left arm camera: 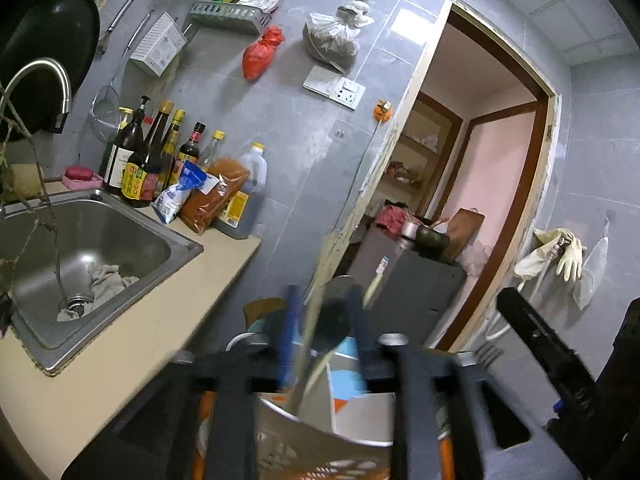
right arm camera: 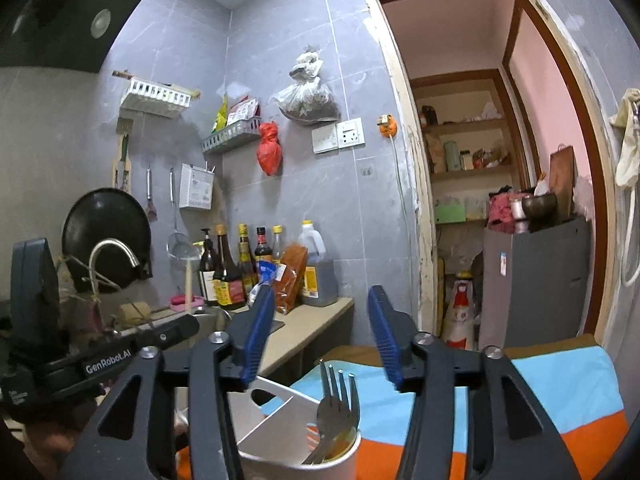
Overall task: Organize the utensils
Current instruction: 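Open both tools and move them back over the cloth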
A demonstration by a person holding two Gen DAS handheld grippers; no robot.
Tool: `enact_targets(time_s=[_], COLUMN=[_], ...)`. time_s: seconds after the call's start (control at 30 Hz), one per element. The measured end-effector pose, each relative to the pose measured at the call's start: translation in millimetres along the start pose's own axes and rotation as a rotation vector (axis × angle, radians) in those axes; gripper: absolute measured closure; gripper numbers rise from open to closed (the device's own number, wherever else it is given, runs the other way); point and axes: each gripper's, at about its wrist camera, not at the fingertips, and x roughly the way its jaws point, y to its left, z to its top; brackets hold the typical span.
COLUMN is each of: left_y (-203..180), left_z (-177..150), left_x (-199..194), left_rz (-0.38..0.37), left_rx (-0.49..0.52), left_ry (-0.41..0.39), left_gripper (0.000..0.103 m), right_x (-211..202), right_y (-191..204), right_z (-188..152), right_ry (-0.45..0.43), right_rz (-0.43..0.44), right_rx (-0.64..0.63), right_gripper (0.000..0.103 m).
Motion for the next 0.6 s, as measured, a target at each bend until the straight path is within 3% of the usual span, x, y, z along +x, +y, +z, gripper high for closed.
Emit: enact_targets(time_s=[0.03,0.1,0.17,0.23,0.3,0.6], left_y=[-3.6,-11.8,-27.5,-40.0,-55.6,-138.8], left_z=[2.4,7.4,13.4,16.2,17.6,-1.9], left_x=[-3.9,-8.9,-12.8,-17.3,-21.2,-39.1], left_rz=[-0.003,-0.013,-0.015,-0.021,-0.036,-0.050], left_rx=[-0.005,-0.001,0.032,0.047,0.060,0.263], left_ry=[-0.003,0.003,0.024,0.026,0.032,-0.009], left_gripper=[0.055,0.049,0.041,0.023,0.016,0.005], right_x=[-2.9,-13.7,-23.0,-34.9,-45.1,-110.2], right_y=[-0.9,-5.8,-10.8,-20.0,-29.7,-72.1], right_z=[2.9,14.7,25.4,38.1,45.5,74.8], right_ry=[-0.001,-0.015,-0.024,-0.021,-0.008,0.010], right_rz=[-0.003,-0.008,-0.013,-0.017,-0.015,-0.093], right_rx=[0.011,0.041,0.057,0.073,0.090,0.048], right_gripper=[0.041,0.026,0.020,0.017,0.000,0.000])
